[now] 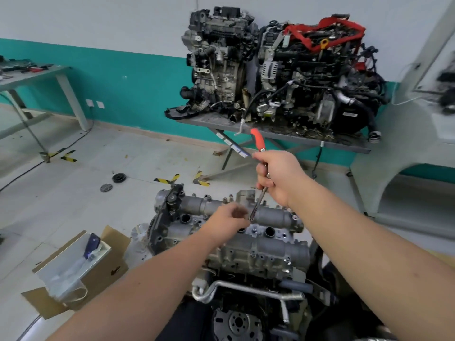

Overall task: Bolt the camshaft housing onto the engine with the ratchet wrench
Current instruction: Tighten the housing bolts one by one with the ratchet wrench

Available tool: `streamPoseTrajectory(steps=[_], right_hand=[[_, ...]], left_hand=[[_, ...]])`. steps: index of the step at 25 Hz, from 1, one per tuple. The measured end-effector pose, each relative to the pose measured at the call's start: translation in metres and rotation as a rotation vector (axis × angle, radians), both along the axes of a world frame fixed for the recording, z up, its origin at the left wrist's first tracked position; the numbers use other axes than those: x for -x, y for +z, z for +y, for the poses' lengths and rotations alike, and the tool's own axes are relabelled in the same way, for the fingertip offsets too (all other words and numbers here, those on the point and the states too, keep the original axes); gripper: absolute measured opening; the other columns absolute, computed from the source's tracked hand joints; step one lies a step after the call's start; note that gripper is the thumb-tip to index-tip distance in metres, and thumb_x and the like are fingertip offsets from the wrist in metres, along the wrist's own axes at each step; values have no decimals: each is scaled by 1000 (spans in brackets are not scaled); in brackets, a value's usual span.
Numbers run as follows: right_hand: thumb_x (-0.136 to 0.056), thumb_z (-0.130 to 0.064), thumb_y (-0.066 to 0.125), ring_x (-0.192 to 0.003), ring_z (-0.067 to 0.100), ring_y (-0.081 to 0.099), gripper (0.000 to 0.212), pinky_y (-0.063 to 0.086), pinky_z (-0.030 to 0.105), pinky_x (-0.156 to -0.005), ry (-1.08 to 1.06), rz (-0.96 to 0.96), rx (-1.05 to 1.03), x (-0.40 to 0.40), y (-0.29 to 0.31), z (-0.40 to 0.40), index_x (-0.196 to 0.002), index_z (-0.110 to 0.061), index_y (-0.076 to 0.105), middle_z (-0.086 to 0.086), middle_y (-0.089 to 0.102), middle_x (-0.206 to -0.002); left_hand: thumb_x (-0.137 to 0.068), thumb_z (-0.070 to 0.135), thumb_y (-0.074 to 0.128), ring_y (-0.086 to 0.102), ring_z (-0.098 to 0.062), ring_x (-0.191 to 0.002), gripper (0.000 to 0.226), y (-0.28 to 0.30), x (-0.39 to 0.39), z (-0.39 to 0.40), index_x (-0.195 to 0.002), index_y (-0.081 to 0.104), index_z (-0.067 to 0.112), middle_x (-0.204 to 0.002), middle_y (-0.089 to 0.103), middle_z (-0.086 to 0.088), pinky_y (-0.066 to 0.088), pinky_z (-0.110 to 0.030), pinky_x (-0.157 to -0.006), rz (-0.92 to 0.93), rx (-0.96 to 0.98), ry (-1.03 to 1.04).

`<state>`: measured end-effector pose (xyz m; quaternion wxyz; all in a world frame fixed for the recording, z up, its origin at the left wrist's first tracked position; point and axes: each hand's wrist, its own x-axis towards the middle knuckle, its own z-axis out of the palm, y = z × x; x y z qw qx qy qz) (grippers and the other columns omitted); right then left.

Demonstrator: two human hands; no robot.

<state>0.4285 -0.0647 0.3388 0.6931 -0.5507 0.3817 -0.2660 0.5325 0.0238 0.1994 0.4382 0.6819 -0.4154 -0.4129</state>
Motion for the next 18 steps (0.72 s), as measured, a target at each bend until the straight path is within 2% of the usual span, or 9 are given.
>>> streamPoseTrajectory(steps=[3, 6, 8, 12, 15, 18], right_hand=[[-101, -14, 46, -33, 12, 20, 7, 33, 30, -52, -51, 22, -31, 25, -5, -4, -106, -9, 48, -6, 40, -44], [-100, -15, 47, -32, 11, 19, 11, 34, 28, -51, -71, 55, -55, 48, -13, -4, -110, -10, 48, -6, 39, -44], [-101, -16, 47, -34, 11, 19, 13, 34, 29, -51, -65, 66, -62, 61, -17, -1, -112, -10, 47, -6, 39, -45], [-101, -17, 47, -33, 11, 20, 14, 35, 30, -52, -72, 76, -42, 77, -15, 0, -111, -8, 49, -6, 41, -44], [-101, -17, 47, -33, 12, 20, 15, 36, 30, -53, -78, 57, -22, 82, -12, -4, -111, -6, 50, -5, 42, -44], [-101, -17, 47, -33, 12, 20, 15, 35, 32, -55, -84, 61, -29, 87, -17, -5, -111, -5, 50, -5, 43, -45]], left_hand=[[-85, 20, 75, 65, -5, -90, 21, 1, 14, -12, -105, 69, 23, -98, 70, 8, 51, -23, -84, -62, 1, -152], [-86, 30, 74, 58, 3, -66, 7, -5, 37, -17, -87, 70, 24, -75, 65, 16, 45, -18, -65, -236, -4, -341], [-87, 38, 70, 51, 2, -54, 17, -10, 50, -18, -80, 67, 23, -62, 58, 15, 40, -20, -55, -307, -6, -419], [-84, 50, 70, 55, -10, -52, 22, -8, 60, -22, -81, 73, 28, -68, 68, 4, 45, -25, -51, -196, -45, -443], [-86, 55, 68, 47, -11, -48, 23, -6, 65, -29, -80, 74, 33, -60, 62, 9, 40, -25, -50, -235, -27, -401], [-87, 55, 67, 51, -16, -47, 22, -6, 72, -29, -80, 73, 35, -59, 63, 7, 44, -29, -49, -254, -67, -412]])
